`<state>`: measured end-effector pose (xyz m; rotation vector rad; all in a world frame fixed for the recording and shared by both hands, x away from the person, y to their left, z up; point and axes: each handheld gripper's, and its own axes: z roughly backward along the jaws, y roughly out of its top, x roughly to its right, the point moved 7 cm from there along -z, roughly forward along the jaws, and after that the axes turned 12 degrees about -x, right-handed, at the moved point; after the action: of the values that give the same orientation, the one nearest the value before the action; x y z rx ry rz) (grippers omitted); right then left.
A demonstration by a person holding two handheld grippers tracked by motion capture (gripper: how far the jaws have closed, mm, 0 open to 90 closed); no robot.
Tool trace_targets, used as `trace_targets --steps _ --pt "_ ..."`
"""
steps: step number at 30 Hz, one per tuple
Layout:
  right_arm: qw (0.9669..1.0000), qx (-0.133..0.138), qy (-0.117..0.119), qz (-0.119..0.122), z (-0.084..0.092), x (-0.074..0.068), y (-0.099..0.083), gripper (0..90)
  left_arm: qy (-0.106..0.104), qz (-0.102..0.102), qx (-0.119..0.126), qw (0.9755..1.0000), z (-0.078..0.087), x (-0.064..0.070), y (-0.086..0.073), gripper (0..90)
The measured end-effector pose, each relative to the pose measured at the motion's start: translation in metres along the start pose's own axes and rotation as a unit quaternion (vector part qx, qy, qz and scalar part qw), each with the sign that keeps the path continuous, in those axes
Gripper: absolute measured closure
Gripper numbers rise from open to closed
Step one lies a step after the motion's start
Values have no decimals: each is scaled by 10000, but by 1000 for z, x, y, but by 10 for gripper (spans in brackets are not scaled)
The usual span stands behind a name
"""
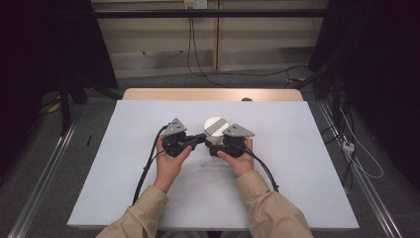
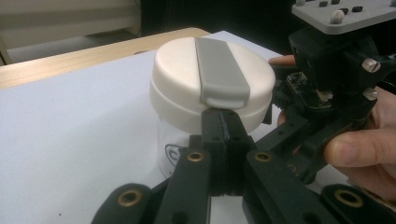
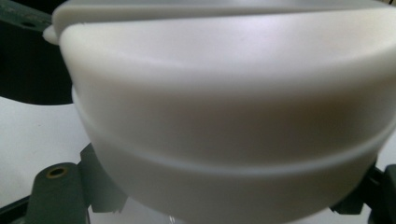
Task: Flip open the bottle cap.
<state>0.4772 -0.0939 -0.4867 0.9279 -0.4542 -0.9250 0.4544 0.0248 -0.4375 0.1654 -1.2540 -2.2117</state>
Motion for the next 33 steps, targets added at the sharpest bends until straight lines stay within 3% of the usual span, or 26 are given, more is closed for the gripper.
trace_targets --steps 21,33 --pt "10000 -17 -12 23 0 0 0 188 -56 68 160 9998 5 0 14 900" --pt "10000 -19 -5 21 0 0 0 188 -23 -13 149 9999 6 2 25 900"
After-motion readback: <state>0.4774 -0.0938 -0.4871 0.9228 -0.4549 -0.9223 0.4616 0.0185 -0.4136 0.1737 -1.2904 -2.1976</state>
